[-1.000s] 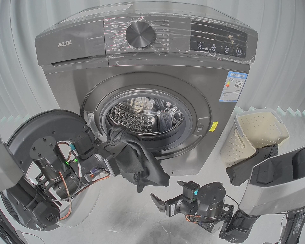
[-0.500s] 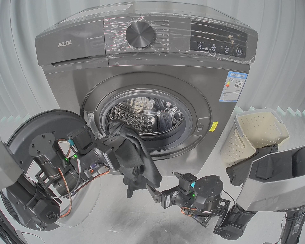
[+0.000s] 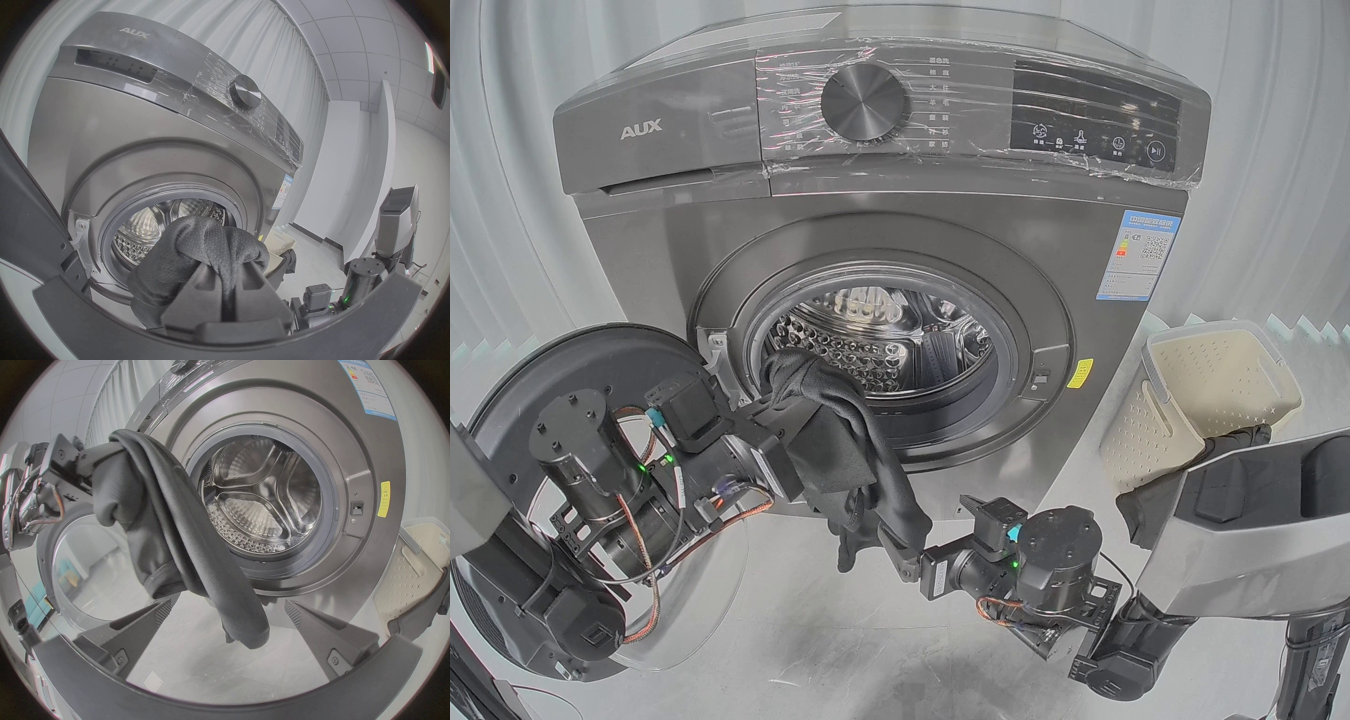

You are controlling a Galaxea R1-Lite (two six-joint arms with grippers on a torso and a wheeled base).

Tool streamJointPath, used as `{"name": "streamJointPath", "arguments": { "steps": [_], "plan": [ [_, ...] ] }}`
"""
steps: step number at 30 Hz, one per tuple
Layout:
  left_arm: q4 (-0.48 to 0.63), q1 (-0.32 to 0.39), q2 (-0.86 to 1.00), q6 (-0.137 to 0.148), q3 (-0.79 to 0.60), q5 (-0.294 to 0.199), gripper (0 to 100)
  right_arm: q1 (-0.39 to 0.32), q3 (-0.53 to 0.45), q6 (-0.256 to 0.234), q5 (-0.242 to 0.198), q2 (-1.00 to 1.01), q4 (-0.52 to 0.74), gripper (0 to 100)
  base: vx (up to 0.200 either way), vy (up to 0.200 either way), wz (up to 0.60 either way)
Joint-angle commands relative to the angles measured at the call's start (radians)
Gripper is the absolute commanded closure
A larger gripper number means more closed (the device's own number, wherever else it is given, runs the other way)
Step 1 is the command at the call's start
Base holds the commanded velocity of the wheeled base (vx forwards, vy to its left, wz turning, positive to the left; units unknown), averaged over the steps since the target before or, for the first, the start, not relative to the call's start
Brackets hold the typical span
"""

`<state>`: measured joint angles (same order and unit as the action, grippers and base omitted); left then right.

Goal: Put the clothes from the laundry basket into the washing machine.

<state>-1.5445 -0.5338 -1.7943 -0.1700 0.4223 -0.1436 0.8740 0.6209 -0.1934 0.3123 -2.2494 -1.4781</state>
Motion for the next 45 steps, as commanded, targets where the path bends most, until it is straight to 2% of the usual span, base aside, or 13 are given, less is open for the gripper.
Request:
{"name": "streamJointPath", "arguments": {
  "steps": [1,8,9,13,15,29,30,45],
  "plan": [
    [0.0,-0.002,0.012,0.0,-0.005,-0.001,100,-0.043,0.069,0.011,0.001,-0.055,0.001,0,0.0,0.0,0.0],
    [0.0,-0.003,0.018,-0.002,-0.01,-0.002,100,-0.089,0.137,0.019,-0.004,-0.084,-0.001,0,0.0,0.0,0.0],
    [0.0,-0.005,0.024,-0.003,-0.01,-0.004,100,-0.09,0.146,0.019,-0.004,-0.09,-0.004,100,0.0,0.0,0.0],
    [0.0,-0.017,0.027,-0.036,-0.011,-0.004,100,-0.086,0.163,0.026,-0.007,-0.091,-0.007,100,0.0,0.0,0.0],
    [0.0,-0.015,0.026,-0.04,-0.013,-0.005,100,-0.079,0.166,0.028,-0.009,-0.091,-0.019,100,0.0,0.0,0.0],
    [0.0,-0.015,0.024,-0.04,-0.017,-0.005,100,-0.056,0.157,0.025,-0.01,-0.093,-0.021,100,0.0,0.0,0.0],
    [0.0,-0.015,0.024,-0.04,-0.016,-0.005,100,-0.058,0.157,0.025,-0.01,-0.093,-0.021,0,0.0,0.0,0.0],
    [0.0,-0.018,0.027,-0.04,-0.017,-0.004,100,-0.05,0.177,0.026,-0.009,-0.115,-0.019,0,0.0,0.0,0.0]
  ]
}}
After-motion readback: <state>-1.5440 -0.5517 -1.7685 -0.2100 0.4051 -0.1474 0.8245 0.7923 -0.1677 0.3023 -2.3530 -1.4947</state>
